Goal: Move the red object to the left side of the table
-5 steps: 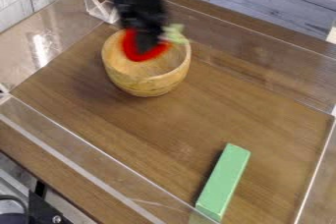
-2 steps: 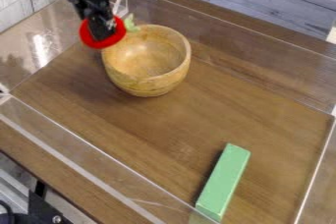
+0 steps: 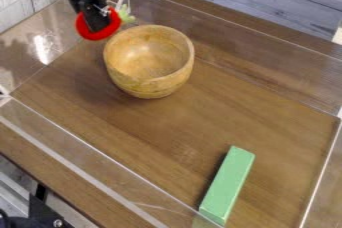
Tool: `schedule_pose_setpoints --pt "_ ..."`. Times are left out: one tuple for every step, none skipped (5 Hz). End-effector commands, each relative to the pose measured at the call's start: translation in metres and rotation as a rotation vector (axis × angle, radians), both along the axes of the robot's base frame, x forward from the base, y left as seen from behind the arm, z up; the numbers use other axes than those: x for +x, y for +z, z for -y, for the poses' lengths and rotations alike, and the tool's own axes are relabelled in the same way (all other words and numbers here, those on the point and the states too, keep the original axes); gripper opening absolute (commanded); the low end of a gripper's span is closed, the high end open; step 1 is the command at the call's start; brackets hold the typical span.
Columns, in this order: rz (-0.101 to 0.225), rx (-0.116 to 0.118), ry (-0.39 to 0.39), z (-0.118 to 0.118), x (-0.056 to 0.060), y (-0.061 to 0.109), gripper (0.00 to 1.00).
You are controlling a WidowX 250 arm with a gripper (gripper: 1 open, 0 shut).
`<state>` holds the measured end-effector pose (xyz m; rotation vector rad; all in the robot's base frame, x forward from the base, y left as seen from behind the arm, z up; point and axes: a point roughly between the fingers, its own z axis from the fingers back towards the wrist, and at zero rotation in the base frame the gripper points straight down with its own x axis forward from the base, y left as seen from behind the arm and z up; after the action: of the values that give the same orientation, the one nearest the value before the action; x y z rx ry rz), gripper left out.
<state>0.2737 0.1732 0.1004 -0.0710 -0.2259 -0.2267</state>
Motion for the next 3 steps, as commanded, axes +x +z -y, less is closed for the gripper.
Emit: schedule_pose_setpoints --pt "0.038 -0.034 0.023 -0.018 0.004 0.008 0.00" --pt "0.029 -0.111 0.092 -0.018 0.004 -0.005 0.00" --pt "0.018 -0.176 0.151 -0.018 0.006 -0.017 0.00"
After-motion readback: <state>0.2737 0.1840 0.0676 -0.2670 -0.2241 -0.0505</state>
